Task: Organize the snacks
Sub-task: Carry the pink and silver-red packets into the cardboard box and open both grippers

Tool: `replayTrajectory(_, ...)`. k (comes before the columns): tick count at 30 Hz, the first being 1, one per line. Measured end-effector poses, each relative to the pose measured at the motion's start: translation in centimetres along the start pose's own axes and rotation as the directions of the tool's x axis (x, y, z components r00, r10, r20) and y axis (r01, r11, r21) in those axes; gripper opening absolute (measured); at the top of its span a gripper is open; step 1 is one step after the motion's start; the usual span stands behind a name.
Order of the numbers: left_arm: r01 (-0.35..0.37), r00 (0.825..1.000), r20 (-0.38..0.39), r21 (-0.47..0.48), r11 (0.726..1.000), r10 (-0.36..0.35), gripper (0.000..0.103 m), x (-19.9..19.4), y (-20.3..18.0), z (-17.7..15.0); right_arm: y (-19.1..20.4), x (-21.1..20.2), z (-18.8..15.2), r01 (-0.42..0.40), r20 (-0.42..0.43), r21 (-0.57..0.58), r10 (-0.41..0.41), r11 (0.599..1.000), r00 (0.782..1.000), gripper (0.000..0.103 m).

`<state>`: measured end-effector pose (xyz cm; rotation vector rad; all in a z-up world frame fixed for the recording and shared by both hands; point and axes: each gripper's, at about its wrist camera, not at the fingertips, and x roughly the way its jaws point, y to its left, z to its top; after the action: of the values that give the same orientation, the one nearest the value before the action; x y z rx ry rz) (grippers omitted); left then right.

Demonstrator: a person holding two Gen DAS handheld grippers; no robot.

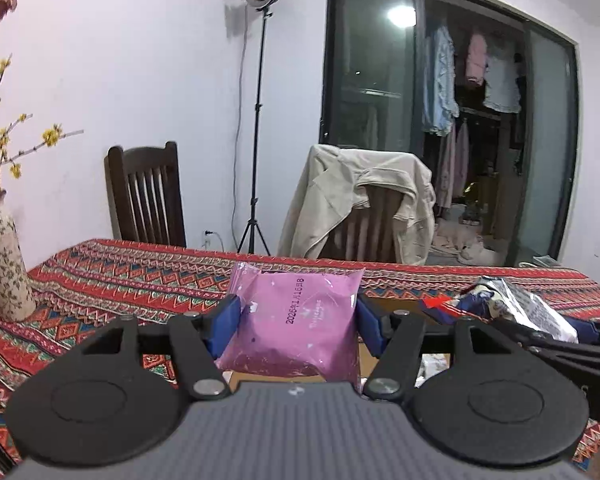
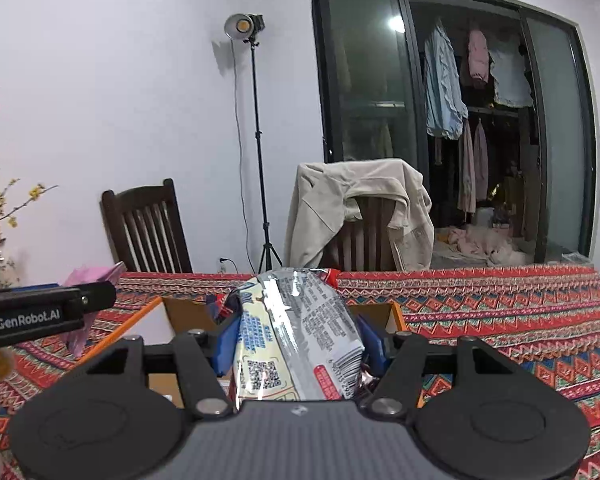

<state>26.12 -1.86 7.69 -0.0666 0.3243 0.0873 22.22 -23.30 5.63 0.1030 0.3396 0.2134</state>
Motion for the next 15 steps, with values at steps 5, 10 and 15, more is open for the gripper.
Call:
replayTrajectory(5, -0.008, 1.0, -0.026, 0.016, 1.0, 0.008, 0.063, 2.3, 0.5, -1.7, -0.3, 2.7, -1.4, -0.001, -0.027, -0.001, 0.001, 1.0, 1.0, 0.061)
replayTrajectory(10, -0.008, 0.998, -0.056, 0.027, 1.0, 0.009, 0.063, 3.5, 0.9, -2.9, -0.9, 3.9, -2.3, 0.0, -0.063, 0.007, 0.0, 1.0, 0.998, 0.061)
replayTrajectory(15, 0.006, 0.999, -0.054, -0.003, 1.0, -0.006, 0.085, 3.7, 1.8, -3.6, -1.3, 4.1, -2.8, -0.014, -0.08, 0.016, 0.015, 1.0, 0.997, 0.081)
